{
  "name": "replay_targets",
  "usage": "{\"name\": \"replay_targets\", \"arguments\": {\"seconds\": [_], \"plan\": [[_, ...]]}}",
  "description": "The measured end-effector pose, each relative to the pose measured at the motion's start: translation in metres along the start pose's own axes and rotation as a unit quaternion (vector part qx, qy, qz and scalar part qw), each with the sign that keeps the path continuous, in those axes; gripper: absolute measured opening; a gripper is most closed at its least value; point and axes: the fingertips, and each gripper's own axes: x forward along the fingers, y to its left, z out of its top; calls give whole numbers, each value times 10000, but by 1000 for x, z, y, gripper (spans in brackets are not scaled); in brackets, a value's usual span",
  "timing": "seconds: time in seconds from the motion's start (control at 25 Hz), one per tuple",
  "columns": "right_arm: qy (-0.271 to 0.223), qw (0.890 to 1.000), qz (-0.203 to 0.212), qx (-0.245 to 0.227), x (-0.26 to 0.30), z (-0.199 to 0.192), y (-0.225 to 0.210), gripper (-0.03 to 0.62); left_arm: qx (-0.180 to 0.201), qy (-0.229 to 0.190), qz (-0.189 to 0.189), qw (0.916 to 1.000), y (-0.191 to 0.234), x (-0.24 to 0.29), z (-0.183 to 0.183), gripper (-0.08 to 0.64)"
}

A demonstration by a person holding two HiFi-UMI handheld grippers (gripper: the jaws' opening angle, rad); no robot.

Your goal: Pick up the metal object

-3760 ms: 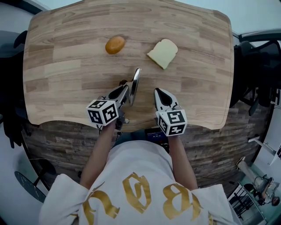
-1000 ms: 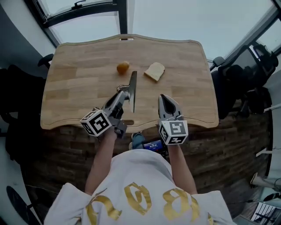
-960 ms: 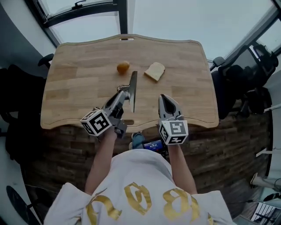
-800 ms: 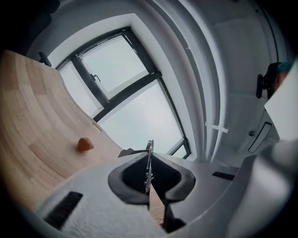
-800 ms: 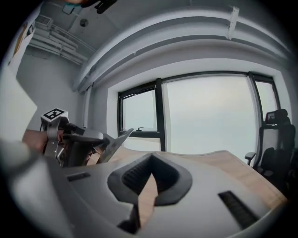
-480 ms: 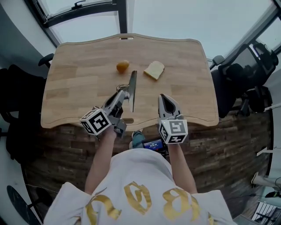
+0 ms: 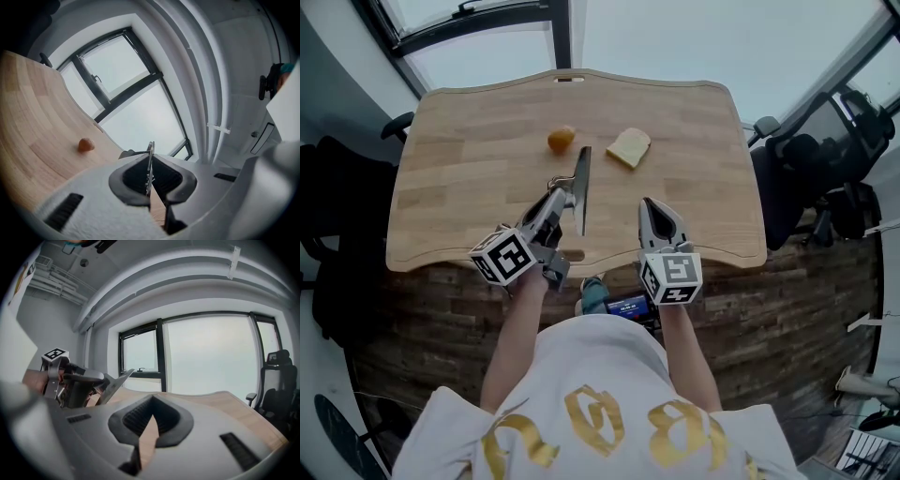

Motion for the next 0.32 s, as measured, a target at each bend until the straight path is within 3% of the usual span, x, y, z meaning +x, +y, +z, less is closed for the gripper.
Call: {"name": "replay_targets", "arguments": {"seconds": [0.32], "plan": [[-24,10000,30,26,0,0,0,11,-6,8,62,10000,5,-1,-1,31]]}}
